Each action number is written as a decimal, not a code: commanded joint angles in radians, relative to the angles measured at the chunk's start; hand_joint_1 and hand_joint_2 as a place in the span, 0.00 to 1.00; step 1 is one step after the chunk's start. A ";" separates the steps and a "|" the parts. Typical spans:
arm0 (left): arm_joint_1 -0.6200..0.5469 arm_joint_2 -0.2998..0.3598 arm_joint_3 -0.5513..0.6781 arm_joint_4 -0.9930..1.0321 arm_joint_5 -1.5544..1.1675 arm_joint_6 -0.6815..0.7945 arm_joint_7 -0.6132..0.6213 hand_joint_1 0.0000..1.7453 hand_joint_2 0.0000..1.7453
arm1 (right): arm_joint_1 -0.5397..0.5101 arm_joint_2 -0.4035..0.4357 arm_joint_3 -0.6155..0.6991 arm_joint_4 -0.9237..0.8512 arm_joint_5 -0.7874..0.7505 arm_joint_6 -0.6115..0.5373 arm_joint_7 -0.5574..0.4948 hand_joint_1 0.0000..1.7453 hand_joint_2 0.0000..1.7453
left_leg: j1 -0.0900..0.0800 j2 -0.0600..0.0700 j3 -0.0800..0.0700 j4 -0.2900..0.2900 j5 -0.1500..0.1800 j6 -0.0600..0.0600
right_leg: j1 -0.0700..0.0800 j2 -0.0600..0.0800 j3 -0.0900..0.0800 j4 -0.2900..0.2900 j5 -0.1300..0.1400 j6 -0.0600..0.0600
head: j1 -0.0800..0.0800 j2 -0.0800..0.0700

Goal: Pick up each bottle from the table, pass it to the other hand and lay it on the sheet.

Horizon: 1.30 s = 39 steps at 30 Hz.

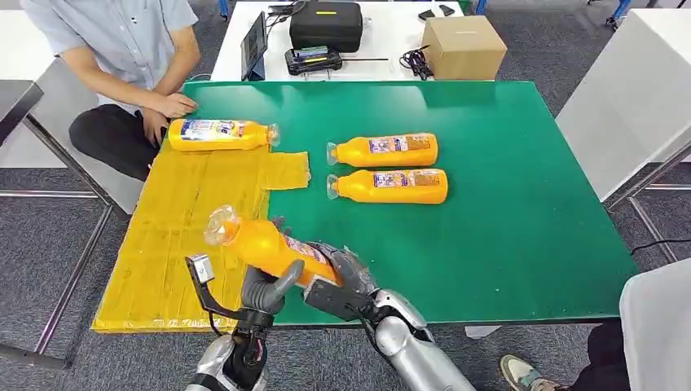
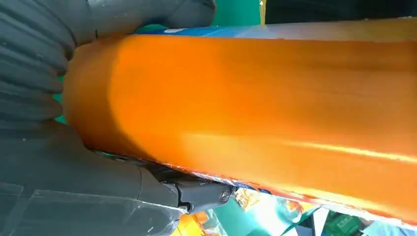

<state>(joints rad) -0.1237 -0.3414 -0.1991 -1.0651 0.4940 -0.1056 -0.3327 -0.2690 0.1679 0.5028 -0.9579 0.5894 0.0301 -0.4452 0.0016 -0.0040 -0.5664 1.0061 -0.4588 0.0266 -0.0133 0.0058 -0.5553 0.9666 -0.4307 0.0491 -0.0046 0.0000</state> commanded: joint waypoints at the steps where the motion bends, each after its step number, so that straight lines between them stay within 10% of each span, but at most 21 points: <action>1: -0.020 -0.008 -0.014 -0.078 -0.060 0.093 -0.077 1.00 1.00 | 0.005 0.005 -0.023 0.084 -0.017 0.006 0.006 1.00 1.00 | 0.001 -0.002 0.001 0.001 -0.001 -0.002 | 0.001 -0.003 0.002 0.000 -0.001 -0.002 | 0.000 0.000; 2: -0.019 -0.008 -0.013 -0.080 -0.063 0.102 -0.077 1.00 1.00 | 0.007 0.006 -0.029 0.087 -0.020 0.007 0.008 0.47 1.00 | 0.001 -0.001 0.000 0.000 0.000 -0.001 | 0.001 -0.002 0.001 0.000 0.000 -0.001 | 0.000 0.000; 10: -0.018 -0.008 -0.015 -0.082 -0.064 0.104 -0.077 1.00 1.00 | 0.008 0.008 -0.032 0.088 -0.021 0.007 0.009 0.47 1.00 | 0.001 -0.002 0.001 0.000 0.000 -0.001 | 0.001 -0.003 0.002 -0.001 -0.001 -0.001 | 0.000 0.000; 11: -0.018 -0.008 -0.015 -0.078 -0.066 0.106 -0.079 1.00 1.00 | 0.007 0.012 -0.035 0.097 -0.024 0.014 0.019 0.00 1.00 | 0.001 -0.002 0.000 0.000 0.000 -0.001 | 0.001 -0.003 0.001 -0.001 0.000 -0.001 | 0.000 0.000; 30: 0.003 0.013 0.008 -0.206 -0.450 0.428 -0.050 1.00 1.00 | 0.100 0.014 -0.076 0.044 0.032 -0.101 0.055 0.00 1.00 | 0.001 -0.002 0.001 0.000 0.000 -0.001 | 0.001 -0.003 0.002 0.000 -0.001 -0.002 | 0.000 0.000; 39: -0.071 0.088 0.148 -0.255 -1.504 0.524 0.115 1.00 1.00 | 0.115 0.018 -0.171 -0.017 0.058 -0.045 0.004 0.00 1.00 | 0.000 0.001 -0.002 0.000 0.000 -0.001 | 0.000 0.001 -0.001 0.000 0.001 -0.001 | 0.001 0.000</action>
<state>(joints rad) -0.0901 -0.3239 -0.1976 -1.3112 -0.6136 0.4220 -0.3012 -0.1270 0.1938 0.4043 -0.9598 0.6462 -0.0592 -0.4131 0.0015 -0.0045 -0.5683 1.0061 -0.4588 0.0266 -0.0135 0.0054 -0.5561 0.9666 -0.4307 0.0491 -0.0038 0.0000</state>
